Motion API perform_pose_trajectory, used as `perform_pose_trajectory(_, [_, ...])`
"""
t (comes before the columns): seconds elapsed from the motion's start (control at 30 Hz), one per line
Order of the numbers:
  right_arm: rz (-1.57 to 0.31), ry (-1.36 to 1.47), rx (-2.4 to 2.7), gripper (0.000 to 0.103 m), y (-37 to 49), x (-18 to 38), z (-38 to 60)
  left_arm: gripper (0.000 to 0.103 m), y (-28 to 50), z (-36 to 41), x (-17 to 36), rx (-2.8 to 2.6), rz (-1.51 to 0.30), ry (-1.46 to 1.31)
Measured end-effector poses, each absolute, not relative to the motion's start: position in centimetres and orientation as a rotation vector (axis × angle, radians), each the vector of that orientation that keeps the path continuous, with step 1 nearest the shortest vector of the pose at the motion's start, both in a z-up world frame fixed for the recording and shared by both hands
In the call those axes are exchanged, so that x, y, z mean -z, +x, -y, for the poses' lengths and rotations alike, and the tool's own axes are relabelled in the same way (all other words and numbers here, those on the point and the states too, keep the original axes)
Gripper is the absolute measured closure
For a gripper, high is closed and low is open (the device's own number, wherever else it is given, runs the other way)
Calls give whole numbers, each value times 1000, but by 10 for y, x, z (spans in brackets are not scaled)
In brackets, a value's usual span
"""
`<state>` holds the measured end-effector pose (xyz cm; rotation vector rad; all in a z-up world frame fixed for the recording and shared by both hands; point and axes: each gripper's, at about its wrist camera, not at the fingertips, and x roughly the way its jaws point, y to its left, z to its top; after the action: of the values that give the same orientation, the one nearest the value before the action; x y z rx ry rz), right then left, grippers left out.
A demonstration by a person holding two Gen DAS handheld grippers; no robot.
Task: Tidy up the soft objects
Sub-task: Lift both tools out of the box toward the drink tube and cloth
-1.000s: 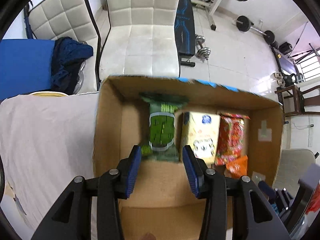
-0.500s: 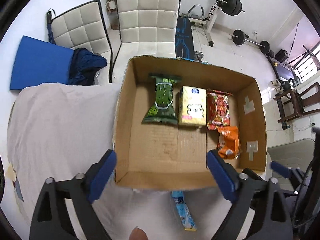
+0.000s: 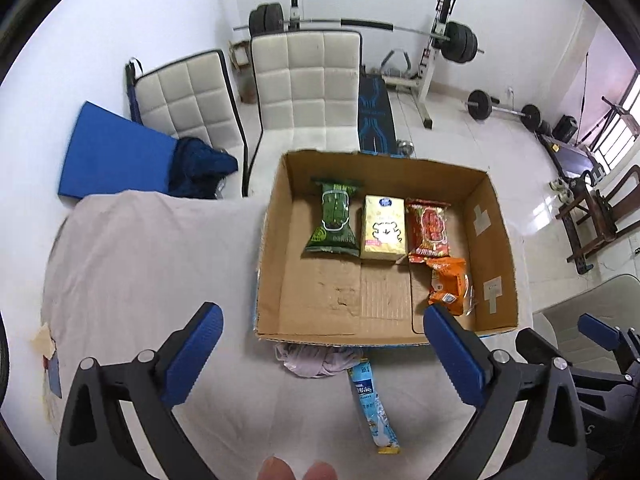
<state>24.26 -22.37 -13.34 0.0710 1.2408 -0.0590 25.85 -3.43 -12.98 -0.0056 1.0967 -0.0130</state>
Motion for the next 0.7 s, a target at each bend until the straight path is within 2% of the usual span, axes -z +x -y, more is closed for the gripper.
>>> perform_pose_trajectory(0.47, [-1117,71,58,4,189,86,231,0,211,45,87,5,-970,20])
perform_pose_trajectory(0.7, [-1091,84,60,4,178,80,234,0,203,42,90,-17,-958,22])
